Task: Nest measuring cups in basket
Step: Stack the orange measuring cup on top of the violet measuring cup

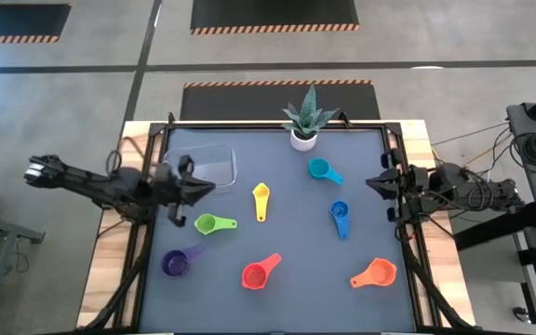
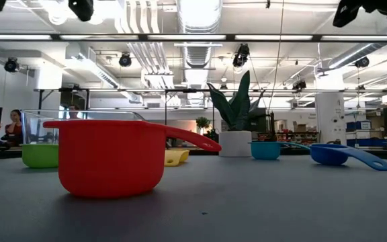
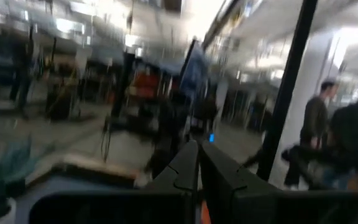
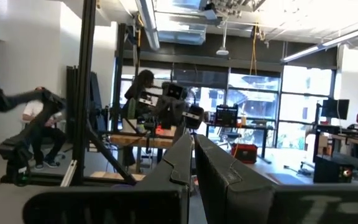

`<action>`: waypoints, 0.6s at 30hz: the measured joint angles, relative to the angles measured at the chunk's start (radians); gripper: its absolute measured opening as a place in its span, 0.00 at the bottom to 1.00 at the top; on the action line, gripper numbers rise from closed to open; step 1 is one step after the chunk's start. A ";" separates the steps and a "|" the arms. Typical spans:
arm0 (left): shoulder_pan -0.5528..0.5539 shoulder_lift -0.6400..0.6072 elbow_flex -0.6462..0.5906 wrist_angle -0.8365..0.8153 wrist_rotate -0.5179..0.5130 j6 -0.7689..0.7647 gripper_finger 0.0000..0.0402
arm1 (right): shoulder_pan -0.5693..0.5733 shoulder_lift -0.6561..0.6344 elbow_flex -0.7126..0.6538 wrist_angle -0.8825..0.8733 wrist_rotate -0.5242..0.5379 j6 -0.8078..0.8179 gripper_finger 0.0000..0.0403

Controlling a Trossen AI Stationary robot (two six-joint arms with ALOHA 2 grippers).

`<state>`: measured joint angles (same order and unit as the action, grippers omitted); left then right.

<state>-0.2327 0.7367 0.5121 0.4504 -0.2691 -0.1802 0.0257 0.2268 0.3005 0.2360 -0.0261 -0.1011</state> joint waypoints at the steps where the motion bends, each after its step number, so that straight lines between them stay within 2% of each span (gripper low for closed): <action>1: 0.000 0.034 0.039 -0.046 0.000 -0.011 0.00 | 0.000 0.008 0.004 -0.001 0.000 -0.006 0.02; 10: -0.044 0.323 0.330 -0.402 0.000 -0.116 0.00 | 0.000 0.056 0.015 -0.001 -0.001 -0.042 0.02; 18: -0.115 0.582 0.605 -0.799 0.000 -0.218 0.00 | 0.000 0.056 0.013 0.000 0.000 -0.053 0.02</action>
<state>-0.3477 1.3185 1.1172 -0.3488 -0.2695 -0.3978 0.0257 0.2832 0.3137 0.2363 -0.0265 -0.1545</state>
